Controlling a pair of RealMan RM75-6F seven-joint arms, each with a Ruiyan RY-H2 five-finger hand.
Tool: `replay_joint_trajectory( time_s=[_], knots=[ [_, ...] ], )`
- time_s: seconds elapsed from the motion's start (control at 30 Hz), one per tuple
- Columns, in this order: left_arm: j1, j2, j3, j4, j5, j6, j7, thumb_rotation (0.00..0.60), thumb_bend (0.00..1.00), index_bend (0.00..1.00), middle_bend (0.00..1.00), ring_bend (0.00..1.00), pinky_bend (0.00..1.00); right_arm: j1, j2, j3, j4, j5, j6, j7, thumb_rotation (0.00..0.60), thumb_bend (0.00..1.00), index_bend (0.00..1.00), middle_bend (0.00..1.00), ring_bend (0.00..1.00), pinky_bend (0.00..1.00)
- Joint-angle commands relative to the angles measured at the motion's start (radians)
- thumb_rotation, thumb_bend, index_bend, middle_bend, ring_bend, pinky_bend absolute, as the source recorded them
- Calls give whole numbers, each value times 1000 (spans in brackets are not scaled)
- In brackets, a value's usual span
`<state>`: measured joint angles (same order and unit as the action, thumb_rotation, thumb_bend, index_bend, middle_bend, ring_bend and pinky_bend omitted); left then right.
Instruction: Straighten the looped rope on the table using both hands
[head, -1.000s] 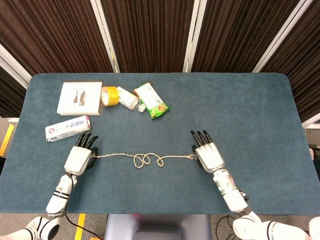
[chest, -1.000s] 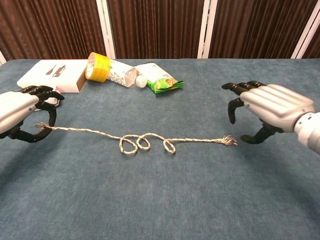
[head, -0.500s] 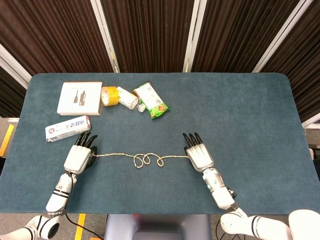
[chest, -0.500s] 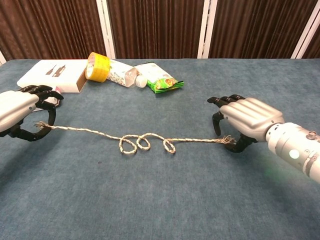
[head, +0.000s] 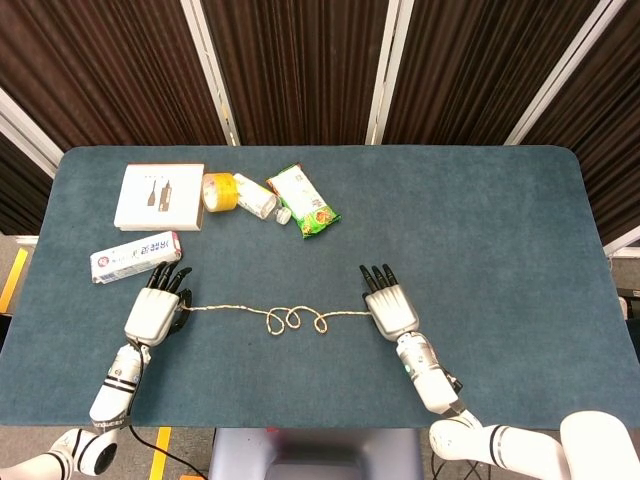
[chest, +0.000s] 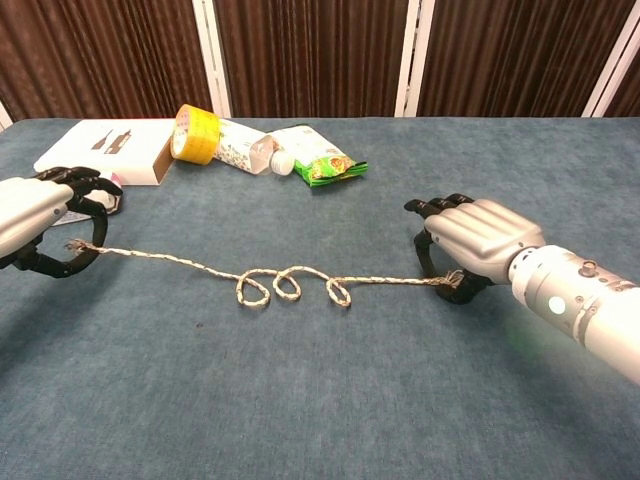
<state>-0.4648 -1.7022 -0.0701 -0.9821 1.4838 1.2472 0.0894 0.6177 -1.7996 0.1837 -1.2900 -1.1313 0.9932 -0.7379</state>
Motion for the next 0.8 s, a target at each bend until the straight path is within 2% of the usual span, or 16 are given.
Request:
replay_joint_trajectory(
  time_s=[0.03,0.3,0.5,0.63,0.8],
  knots=[
    [-1,1,1,2,-1,-5,3,600,440,685,145,2,84,5,3,-3,0,25,-4,-18,600,438,648,0,0,0],
    [-1,0,3,2,0,-4,3,600,440,685,144,2,84,16,14,-9,-11,63,6,-45,600,440,682,11,0,0],
    [-1,1,2,-1,-3,-6,7,600,439,685,144,1,85,23,17,-16,-8,76,14,-51,600,468,733,56,0,0],
    [0,4,3,-4,-2,-5,9,600,440,685,144,2,84,26,25,-21,-11,80,18,-49,600,553,771,85,0,0],
    [2,9,3,-11,0,3,13,600,439,685,144,2,84,25,49,-25,-32,77,30,-37,600,596,773,92,0,0]
  ],
)
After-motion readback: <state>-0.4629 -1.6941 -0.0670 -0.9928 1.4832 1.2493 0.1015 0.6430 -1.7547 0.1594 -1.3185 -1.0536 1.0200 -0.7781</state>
